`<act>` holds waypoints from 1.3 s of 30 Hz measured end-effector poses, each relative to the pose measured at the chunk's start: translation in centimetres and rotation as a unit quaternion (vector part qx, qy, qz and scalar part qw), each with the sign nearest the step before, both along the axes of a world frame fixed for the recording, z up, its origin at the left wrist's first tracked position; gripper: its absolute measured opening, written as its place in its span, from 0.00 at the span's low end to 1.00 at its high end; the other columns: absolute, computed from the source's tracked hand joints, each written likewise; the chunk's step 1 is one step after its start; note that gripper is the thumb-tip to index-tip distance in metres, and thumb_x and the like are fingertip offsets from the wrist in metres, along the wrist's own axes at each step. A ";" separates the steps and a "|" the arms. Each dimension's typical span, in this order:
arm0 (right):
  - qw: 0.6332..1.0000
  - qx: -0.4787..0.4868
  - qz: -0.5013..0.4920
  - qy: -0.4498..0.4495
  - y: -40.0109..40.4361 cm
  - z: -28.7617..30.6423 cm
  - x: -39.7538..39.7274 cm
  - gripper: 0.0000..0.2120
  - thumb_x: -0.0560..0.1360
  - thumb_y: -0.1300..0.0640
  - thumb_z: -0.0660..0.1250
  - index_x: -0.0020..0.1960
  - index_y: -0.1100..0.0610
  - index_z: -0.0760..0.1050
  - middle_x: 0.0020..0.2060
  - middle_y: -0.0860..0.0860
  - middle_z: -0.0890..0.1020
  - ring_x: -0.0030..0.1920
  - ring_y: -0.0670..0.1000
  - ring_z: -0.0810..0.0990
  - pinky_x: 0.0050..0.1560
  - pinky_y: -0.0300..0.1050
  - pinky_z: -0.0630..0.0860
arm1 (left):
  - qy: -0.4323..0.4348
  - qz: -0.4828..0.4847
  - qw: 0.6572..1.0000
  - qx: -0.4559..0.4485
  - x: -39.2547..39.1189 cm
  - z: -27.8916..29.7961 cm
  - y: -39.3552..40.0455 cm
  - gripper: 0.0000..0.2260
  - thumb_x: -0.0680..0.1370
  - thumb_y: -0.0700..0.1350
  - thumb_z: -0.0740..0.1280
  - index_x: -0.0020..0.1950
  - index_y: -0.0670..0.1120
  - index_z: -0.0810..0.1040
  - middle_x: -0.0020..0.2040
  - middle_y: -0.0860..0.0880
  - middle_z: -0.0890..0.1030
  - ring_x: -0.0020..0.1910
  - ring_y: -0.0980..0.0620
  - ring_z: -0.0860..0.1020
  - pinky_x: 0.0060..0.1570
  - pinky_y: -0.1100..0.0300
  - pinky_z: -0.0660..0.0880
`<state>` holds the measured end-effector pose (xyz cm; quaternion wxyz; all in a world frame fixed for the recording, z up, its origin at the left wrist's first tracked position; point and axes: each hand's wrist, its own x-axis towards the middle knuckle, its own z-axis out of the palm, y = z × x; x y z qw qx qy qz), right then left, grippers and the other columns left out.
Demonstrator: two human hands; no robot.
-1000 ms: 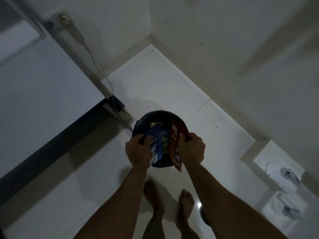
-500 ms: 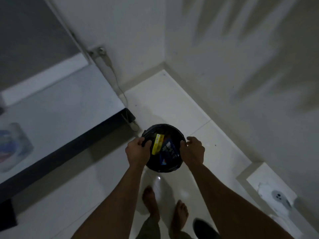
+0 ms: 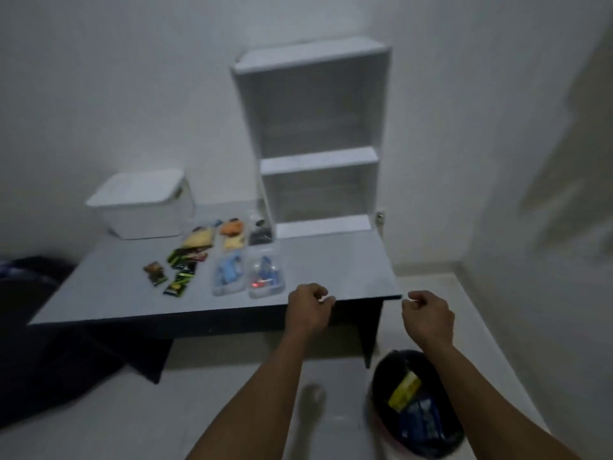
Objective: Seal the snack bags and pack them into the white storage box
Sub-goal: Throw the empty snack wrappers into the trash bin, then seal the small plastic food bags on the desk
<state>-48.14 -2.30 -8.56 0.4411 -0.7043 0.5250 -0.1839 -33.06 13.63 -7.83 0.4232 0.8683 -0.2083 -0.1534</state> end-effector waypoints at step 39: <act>0.956 0.087 0.279 0.022 13.8 -3.0 65.1 0.07 0.71 0.55 0.75 0.48 0.56 0.84 0.48 0.50 0.85 0.50 0.51 0.82 0.57 0.52 0.79 | 0.071 0.170 0.983 0.024 56.1 -4.0 19.9 0.09 0.70 0.48 0.73 0.35 0.43 0.83 0.33 0.47 0.82 0.36 0.51 0.80 0.44 0.50 0.79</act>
